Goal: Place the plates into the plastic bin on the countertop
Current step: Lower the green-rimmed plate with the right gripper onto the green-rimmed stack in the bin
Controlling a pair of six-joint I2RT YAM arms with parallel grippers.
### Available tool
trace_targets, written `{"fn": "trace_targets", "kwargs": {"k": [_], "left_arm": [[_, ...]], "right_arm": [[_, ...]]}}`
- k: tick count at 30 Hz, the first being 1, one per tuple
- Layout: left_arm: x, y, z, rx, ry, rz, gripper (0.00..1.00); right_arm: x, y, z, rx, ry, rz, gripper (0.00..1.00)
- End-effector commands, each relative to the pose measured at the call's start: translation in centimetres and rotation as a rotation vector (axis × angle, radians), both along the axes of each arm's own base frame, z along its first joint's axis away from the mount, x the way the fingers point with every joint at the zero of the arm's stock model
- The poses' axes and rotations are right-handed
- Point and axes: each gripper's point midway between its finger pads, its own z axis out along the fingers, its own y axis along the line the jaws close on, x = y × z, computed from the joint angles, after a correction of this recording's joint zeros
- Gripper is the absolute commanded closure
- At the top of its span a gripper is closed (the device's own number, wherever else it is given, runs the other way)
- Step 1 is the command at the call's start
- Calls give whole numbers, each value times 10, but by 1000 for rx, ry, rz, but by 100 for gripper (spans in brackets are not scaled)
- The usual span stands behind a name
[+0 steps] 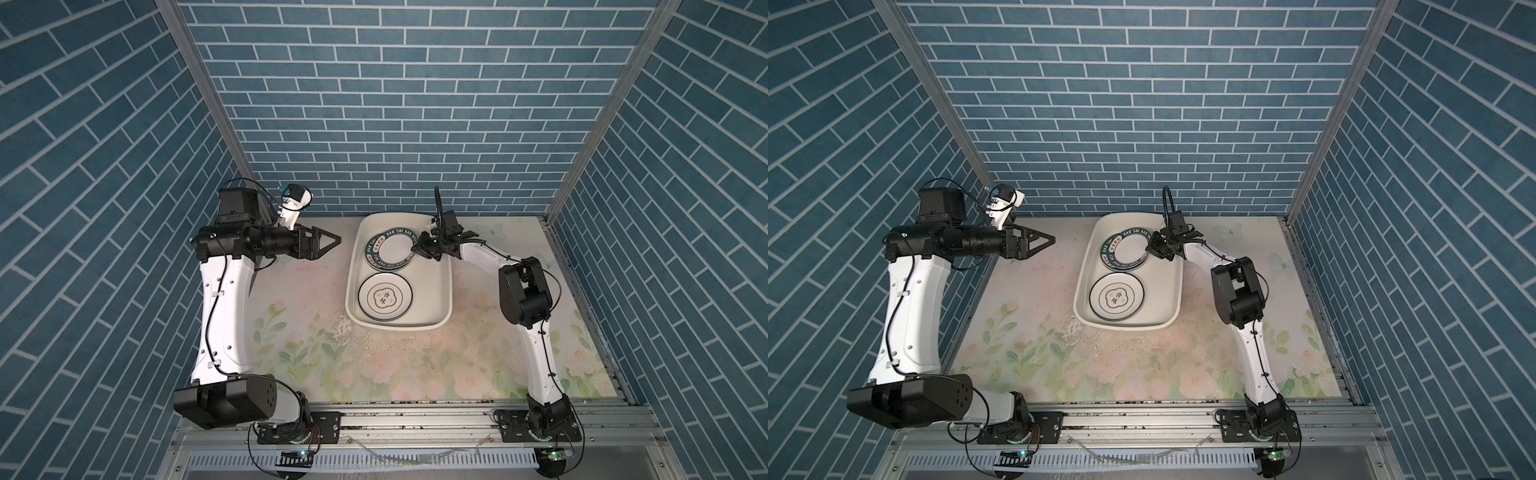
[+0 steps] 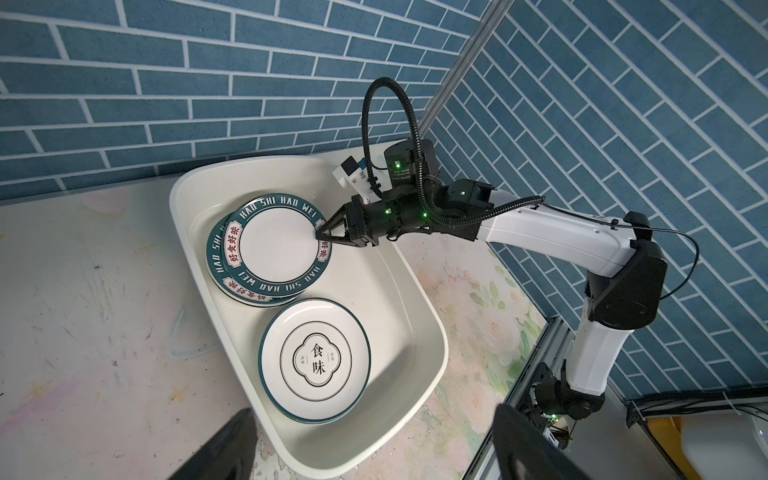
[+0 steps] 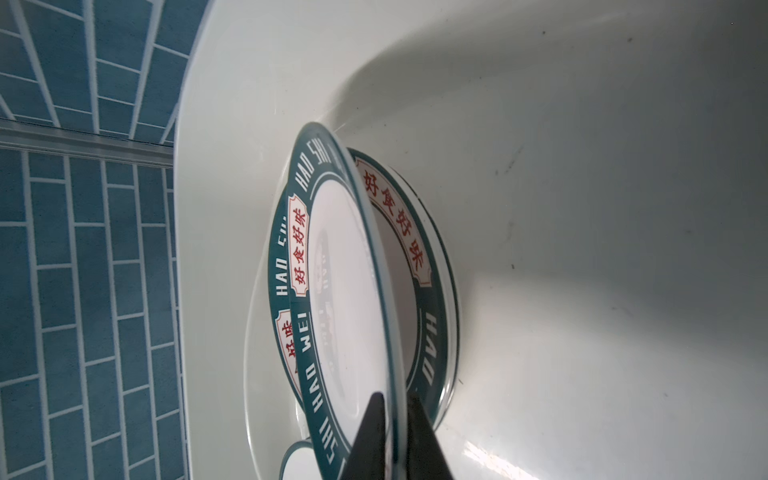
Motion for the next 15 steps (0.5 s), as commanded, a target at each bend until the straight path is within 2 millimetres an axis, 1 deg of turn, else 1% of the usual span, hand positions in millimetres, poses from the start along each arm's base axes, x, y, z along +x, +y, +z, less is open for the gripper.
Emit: {"fn": "trace_targets", "kwargs": {"k": [1,7,15], "left_arm": [[-3,-3,9,-16,-28,-15,10],[-3,-3,9,-20,-30,-16,10],[-4,-4,10,-23,-32,-20,10]], "right_arm": [[5,7,7,26,-11,10,85],[3,6,6,23,4,13,79],[0,5,0,9,25,15,75]]}}
